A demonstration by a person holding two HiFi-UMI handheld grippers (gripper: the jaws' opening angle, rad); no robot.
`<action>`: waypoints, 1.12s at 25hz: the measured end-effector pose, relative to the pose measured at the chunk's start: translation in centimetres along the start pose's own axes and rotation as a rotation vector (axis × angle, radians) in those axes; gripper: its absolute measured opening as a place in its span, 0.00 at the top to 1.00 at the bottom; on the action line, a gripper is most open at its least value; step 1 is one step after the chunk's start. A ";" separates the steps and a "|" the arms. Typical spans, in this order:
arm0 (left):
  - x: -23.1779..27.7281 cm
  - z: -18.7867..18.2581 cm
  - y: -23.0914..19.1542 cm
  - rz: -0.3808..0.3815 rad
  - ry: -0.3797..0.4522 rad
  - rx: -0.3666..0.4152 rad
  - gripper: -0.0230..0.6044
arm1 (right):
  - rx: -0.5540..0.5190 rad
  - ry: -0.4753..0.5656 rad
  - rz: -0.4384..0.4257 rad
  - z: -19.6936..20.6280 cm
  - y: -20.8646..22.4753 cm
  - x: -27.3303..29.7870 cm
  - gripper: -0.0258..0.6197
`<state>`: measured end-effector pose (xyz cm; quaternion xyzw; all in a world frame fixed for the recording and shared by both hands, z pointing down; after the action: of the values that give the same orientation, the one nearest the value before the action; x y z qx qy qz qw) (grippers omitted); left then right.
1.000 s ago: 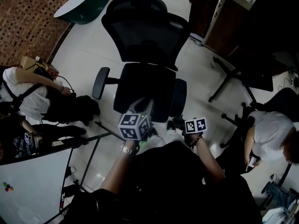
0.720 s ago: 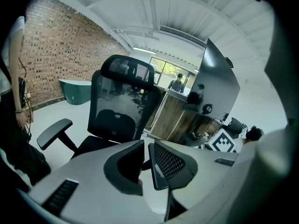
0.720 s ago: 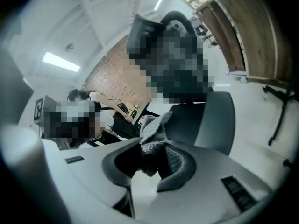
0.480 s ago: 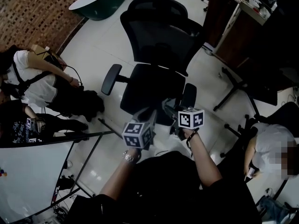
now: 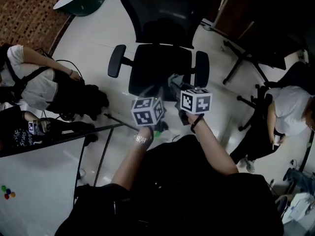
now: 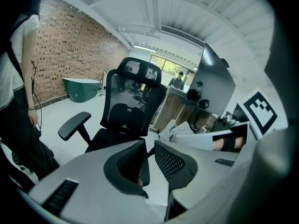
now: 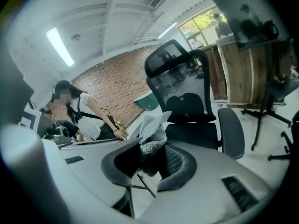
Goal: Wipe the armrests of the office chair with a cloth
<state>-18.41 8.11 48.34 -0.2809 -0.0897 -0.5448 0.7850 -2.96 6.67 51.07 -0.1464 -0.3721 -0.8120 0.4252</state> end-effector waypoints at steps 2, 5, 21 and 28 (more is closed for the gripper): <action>-0.4 0.3 0.4 0.024 -0.002 0.009 0.85 | -0.004 0.004 0.028 0.5 -0.8 -1.1 0.83; -0.8 -0.3 1.6 0.049 0.006 0.029 0.85 | -0.032 -0.006 0.046 0.5 -1.1 -2.0 0.83; 0.3 -2.7 1.4 -0.079 0.049 0.040 0.85 | -0.194 -0.038 -0.035 -2.0 -1.7 0.5 0.83; 0.7 -4.4 0.9 -0.101 0.081 0.031 0.85 | -0.204 -0.028 -0.088 -3.8 -2.3 0.9 0.83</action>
<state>-18.04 5.40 44.68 -0.2413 -0.0803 -0.5932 0.7638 -5.04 4.25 47.90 -0.1836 -0.2996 -0.8614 0.3668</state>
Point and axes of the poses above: the fingertips, and each gripper's own axes: x forward along the fingers, y to its right, z out of its underside, the point moved 9 cm from there along -x, backward along the fingers, and after that the axes turned 3 degrees about -x, right-handed, at the moved point
